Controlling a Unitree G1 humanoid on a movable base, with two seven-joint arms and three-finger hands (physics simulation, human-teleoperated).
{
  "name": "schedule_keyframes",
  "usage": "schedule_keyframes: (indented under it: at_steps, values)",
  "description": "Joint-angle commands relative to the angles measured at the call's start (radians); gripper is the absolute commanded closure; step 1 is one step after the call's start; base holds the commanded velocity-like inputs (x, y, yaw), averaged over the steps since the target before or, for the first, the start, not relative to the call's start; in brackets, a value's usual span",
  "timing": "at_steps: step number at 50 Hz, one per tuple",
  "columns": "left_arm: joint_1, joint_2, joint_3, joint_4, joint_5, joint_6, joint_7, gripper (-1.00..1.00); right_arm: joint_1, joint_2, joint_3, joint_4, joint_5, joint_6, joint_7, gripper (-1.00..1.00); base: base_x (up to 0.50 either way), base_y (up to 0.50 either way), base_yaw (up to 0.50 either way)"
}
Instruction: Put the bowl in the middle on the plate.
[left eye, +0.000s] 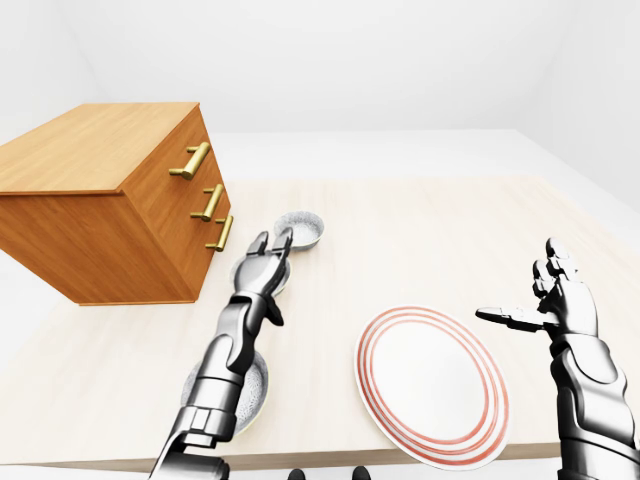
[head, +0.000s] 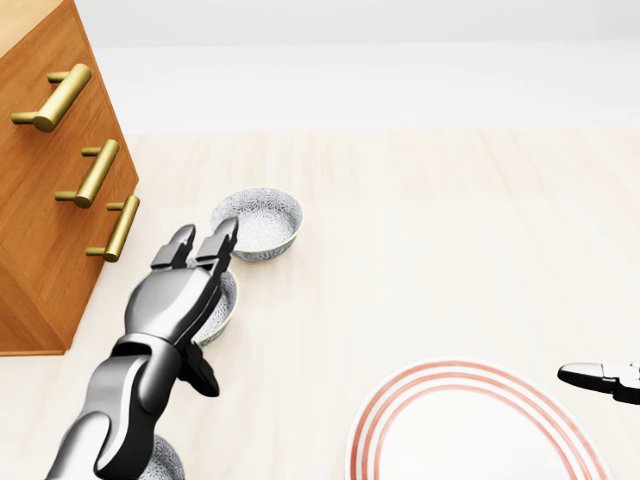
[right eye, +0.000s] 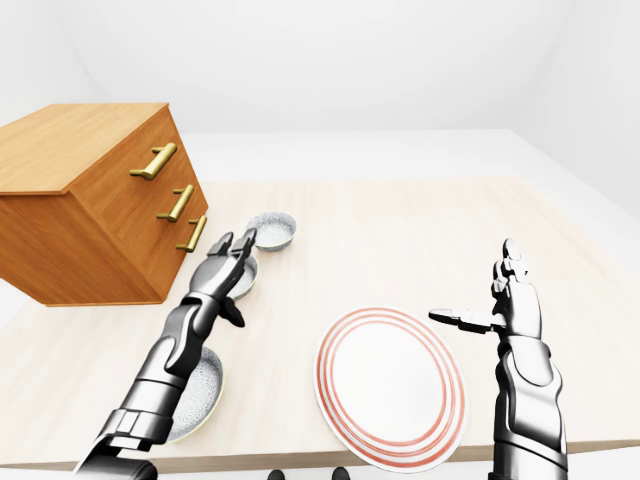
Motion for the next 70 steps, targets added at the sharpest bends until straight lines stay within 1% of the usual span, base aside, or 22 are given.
schedule_keyframes:
  at_steps: [1,8,13,15,17,19,22,29,30,33,36,39,43,45,53,54,56,57,63,67,69,70]
  values:
    - [0.003,-0.008,-0.006,0.017,-0.002,-0.002,0.016,-1.00,0.002,0.001,0.002,-0.004,-0.002,0.000,0.002,-1.00,0.00,0.00,0.00]
    - [0.004,-0.013,-0.010,0.009,-0.004,0.002,0.014,-1.00,0.001,0.002,0.000,0.001,-0.002,0.000,0.005,-1.00,0.00,0.00,0.00]
    - [0.007,-0.012,-0.016,0.032,0.005,-0.004,0.035,-1.00,0.003,0.002,0.001,-0.006,-0.002,0.000,0.005,-1.00,0.00,0.00,0.00]
    - [0.023,-0.018,-0.018,-0.010,0.010,0.007,0.017,-1.00,0.002,0.002,0.001,-0.002,-0.004,0.000,0.005,-1.00,0.00,0.00,0.00]
    - [0.033,-0.024,-0.021,-0.023,0.010,0.007,0.012,-1.00,0.004,0.002,0.004,-0.002,-0.007,0.000,0.007,-1.00,0.00,0.00,0.00]
    - [0.020,-0.021,-0.017,-0.009,0.007,0.003,0.015,-1.00,0.006,0.003,0.002,-0.004,-0.007,0.000,0.008,-1.00,0.00,0.00,0.00]
    - [0.023,-0.022,-0.015,-0.031,0.006,0.010,0.001,-1.00,0.009,0.005,0.003,-0.016,-0.010,0.000,0.008,-1.00,0.00,0.00,0.00]
    - [0.013,-0.017,-0.014,-0.024,0.011,0.005,0.000,-1.00,0.008,0.006,0.002,-0.013,-0.013,0.000,0.011,-1.00,0.00,0.00,0.00]
    - [0.015,-0.019,-0.015,-0.040,0.013,0.011,-0.011,-1.00,0.005,0.006,0.002,-0.002,-0.014,0.000,0.011,-1.00,0.00,0.00,0.00]
    - [0.002,-0.016,-0.015,-0.017,0.024,0.006,0.002,-1.00,0.005,0.006,0.003,0.001,-0.014,0.000,0.011,-1.00,0.00,0.00,0.00]
    - [0.004,-0.013,-0.015,-0.027,0.035,0.010,-0.001,-1.00,0.008,0.006,0.002,-0.007,-0.012,0.000,0.012,-1.00,0.00,0.00,0.00]
    - [0.000,-0.010,-0.013,-0.019,0.039,0.008,0.002,-1.00,0.008,0.006,0.001,-0.016,-0.013,0.000,0.012,-1.00,0.00,0.00,0.00]
    - [-0.016,0.000,-0.016,-0.001,0.071,0.008,0.008,-1.00,0.010,0.007,0.000,-0.010,-0.013,0.000,0.014,-1.00,0.00,0.00,0.00]
    - [-0.026,0.002,-0.014,0.017,0.077,0.003,0.019,-1.00,0.009,0.007,0.000,-0.008,-0.013,0.000,0.014,-1.00,0.00,0.00,0.00]
    - [-0.034,0.005,-0.016,0.017,0.115,0.005,0.017,-1.00,0.009,0.007,-0.001,-0.009,-0.014,0.000,0.015,-1.00,0.00,0.00,0.00]
    - [-0.036,0.013,-0.025,0.018,0.150,0.008,0.030,-1.00,0.008,0.007,0.000,-0.003,-0.014,0.000,0.014,-1.00,0.00,0.00,0.00]
    - [-0.038,0.007,-0.017,0.016,0.147,0.002,0.027,-1.00,0.013,0.008,-0.001,-0.026,-0.012,0.000,0.014,-1.00,0.00,0.00,0.00]
    - [-0.043,0.009,-0.019,0.017,0.160,0.006,0.027,-1.00,0.009,0.008,-0.001,-0.013,-0.013,0.000,0.015,-1.00,0.00,0.00,0.00]
    - [-0.050,0.007,-0.021,0.031,0.183,0.003,0.031,-1.00,0.010,0.009,-0.001,-0.018,-0.014,0.000,0.015,-1.00,0.00,0.00,0.00]
    - [-0.052,0.016,-0.028,0.040,0.231,0.006,0.038,-1.00,0.007,0.008,0.001,0.003,-0.015,0.000,0.014,-1.00,0.00,0.00,0.00]
    - [-0.054,0.022,-0.032,0.043,0.267,0.012,0.043,-1.00,0.007,0.006,0.002,-0.002,-0.013,0.000,0.013,-1.00,0.00,0.00,0.00]
    - [-0.055,0.020,-0.029,0.047,0.269,0.011,0.045,-1.00,0.006,0.006,0.002,0.007,-0.014,0.000,0.013,-1.00,0.00,0.00,0.00]
